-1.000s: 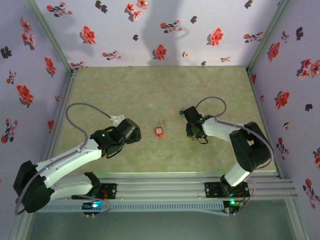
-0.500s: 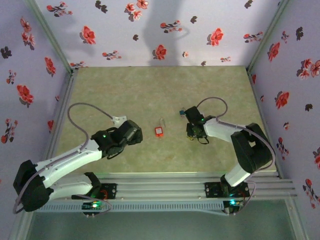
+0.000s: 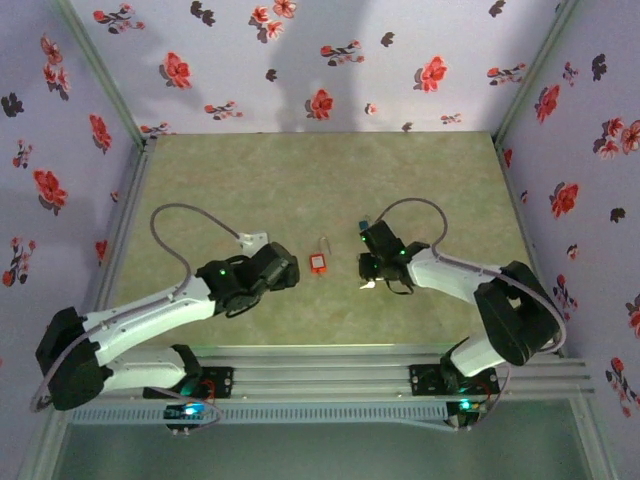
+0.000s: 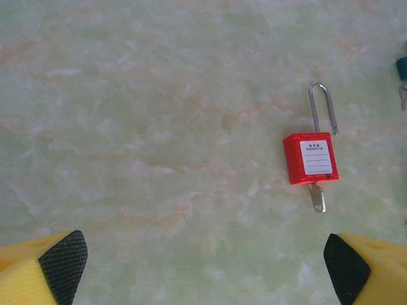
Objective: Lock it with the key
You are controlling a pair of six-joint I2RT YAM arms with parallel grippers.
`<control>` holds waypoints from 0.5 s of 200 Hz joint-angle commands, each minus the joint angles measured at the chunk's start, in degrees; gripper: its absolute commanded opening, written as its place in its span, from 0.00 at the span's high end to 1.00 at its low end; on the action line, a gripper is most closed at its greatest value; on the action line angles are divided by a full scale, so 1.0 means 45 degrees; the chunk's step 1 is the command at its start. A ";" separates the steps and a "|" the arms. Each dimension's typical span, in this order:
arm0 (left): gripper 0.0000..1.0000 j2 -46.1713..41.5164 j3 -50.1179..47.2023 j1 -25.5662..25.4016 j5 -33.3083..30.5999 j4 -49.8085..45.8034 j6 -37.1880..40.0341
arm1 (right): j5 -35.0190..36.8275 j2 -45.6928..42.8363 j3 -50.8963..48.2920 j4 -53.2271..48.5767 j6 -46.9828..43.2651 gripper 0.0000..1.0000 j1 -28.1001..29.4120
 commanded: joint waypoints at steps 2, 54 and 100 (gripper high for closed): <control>0.00 0.0383 0.0448 -0.0187 -0.0242 0.0702 -0.0678 | -0.0093 -0.0441 -0.0149 0.0453 -0.0437 0.69 0.0387; 0.00 0.1003 0.0489 -0.0224 0.0423 0.2752 -0.1452 | -0.0331 -0.0866 -0.0358 0.0903 -0.0659 0.70 0.0869; 0.00 0.1393 0.0021 -0.0226 0.1165 0.5051 -0.2620 | -0.0828 -0.1460 -0.0712 0.1538 -0.0788 0.71 0.1170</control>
